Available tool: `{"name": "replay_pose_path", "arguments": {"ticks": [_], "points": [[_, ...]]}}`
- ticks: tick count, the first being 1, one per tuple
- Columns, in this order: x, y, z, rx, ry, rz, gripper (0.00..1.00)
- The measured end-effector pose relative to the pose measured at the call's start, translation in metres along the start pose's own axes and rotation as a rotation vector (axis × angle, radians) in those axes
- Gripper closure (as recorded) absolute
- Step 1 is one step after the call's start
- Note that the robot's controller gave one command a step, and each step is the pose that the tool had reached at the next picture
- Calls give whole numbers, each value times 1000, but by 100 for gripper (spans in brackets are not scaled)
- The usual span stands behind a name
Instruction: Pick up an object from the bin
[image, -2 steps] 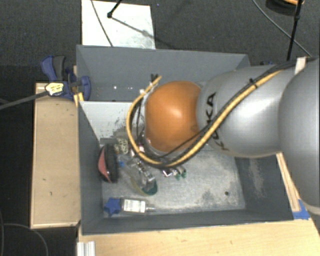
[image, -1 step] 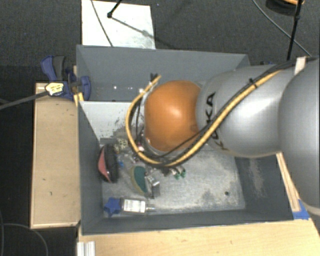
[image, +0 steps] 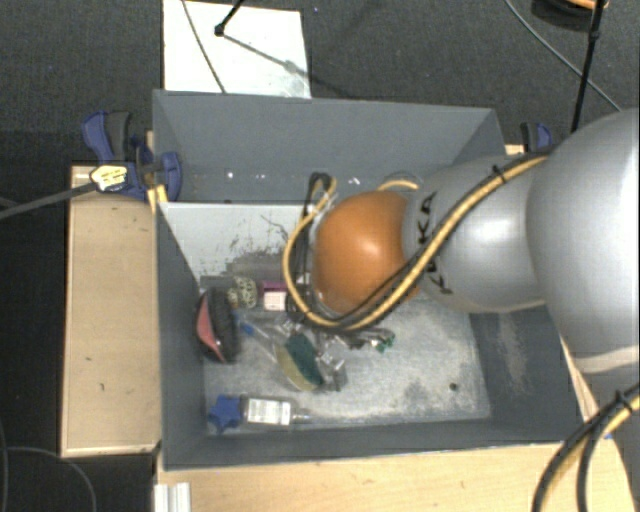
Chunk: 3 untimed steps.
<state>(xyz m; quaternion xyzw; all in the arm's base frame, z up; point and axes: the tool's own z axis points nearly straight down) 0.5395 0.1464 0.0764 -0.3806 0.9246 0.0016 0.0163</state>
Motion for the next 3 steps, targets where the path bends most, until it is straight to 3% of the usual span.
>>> {"name": "replay_pose_path", "arguments": {"ticks": [1,2,3], "points": [[-1,0,-3,2,-3,2,100],[-10,5,-89,-5,21,-41,100],[-19,31,-154,-7,23,-28,100]]}}
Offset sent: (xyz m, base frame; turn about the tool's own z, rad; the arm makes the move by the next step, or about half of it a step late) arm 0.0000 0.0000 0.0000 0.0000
